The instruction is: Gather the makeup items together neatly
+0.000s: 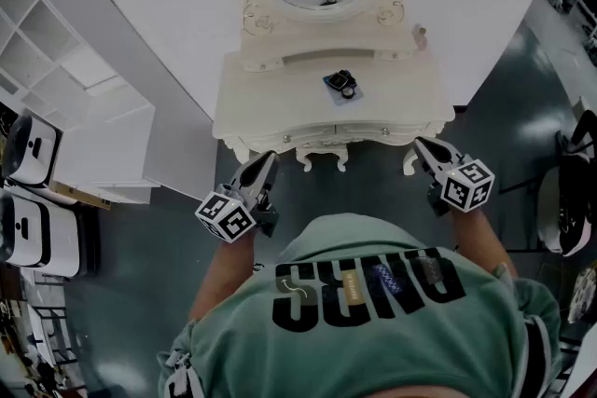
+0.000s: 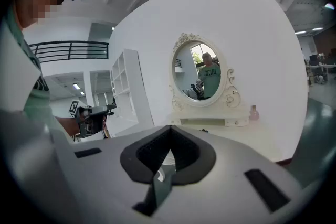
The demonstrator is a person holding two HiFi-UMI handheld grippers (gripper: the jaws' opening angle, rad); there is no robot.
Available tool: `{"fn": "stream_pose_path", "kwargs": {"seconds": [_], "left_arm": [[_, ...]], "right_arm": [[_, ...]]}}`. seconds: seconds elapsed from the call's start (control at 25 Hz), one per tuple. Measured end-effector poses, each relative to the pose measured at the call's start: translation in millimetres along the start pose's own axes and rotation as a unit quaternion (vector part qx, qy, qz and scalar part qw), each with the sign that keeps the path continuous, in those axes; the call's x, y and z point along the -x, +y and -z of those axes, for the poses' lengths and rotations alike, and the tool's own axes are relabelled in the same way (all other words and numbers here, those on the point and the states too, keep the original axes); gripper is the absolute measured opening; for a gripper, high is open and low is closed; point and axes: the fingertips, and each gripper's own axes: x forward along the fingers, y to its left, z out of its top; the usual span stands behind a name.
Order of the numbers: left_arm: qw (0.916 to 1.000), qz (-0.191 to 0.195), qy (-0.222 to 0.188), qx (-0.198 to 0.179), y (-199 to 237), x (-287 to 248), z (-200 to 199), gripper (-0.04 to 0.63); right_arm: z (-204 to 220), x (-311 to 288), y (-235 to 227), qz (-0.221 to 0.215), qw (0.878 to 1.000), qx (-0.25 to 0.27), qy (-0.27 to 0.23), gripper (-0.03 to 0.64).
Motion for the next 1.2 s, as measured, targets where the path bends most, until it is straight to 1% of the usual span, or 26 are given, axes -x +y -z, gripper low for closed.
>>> {"fn": "stream_pose_path", "kwargs": {"seconds": [0.36,0.56,0.8,1.04,1.2], "left_arm": [[1.0,-0.005,-0.004,-0.002,-6.9,-10.9,1.4,-0.002],[0.9999,-0.011,-0.005,-0.004,-10.7,-21.0,3.1,-0.002],[0.9998,-0.012,-0.005,-0.015,-21.5,-40.6,8.1,-0.002],[0.9999,-0.011,-0.001,-0.012,-36.0,-70.3,19.9,-0.002],[0.9999,-0.011,0.007,-0.006,-33.5,-84.8,26.4,-0.002]], "right_arm": [[-1.2,0.7,-10.6,-0.007,1.0,0.008,0.001,-0.012],[-7.5,1.6,-22.0,0.001,1.0,0.013,-0.001,-0.012],[-11.0,11.5,-33.6,-0.015,1.0,0.024,-0.004,-0.012],[-7.9,27.9,-59.6,-0.022,0.999,0.024,-0.002,-0.012],[-2.8,23.0,-78.1,-0.017,1.0,0.015,0.003,-0.012]]}}
